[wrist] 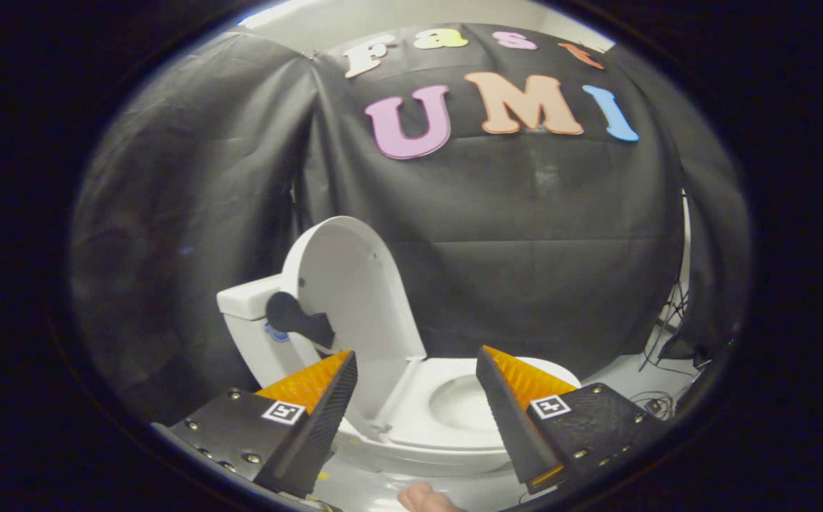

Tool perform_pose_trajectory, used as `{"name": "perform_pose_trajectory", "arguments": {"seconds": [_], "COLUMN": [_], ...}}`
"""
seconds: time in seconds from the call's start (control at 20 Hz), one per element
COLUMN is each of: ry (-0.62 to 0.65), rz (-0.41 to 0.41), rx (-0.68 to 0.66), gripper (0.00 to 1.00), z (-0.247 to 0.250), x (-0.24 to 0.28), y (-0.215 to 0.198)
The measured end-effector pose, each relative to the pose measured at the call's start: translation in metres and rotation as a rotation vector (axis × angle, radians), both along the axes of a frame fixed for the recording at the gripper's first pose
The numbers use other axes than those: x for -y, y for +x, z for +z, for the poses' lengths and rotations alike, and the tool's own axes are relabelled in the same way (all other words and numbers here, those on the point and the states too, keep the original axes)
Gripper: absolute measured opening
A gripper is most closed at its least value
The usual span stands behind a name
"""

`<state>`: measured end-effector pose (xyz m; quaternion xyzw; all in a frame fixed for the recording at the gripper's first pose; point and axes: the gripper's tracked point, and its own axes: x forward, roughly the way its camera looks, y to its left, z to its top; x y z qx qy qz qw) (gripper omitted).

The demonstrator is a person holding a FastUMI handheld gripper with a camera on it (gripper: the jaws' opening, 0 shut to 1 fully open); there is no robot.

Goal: Open the toilet lid.

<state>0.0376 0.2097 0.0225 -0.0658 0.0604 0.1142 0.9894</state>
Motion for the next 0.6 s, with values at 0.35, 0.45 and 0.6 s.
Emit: {"name": "perform_pose_trajectory", "arguments": {"seconds": [0.35,0.45,0.6], "ry": [0.004,-0.014,-0.012], "rz": [-0.131,-0.144,-0.151], "rx": [0.01,0.02,0.046], "gripper": [0.99,0.99,0.99], "z": [0.003,0.006,0.017], "x": [0.08,0.094,0.111], "y": [0.006,0.002,-0.004]}}
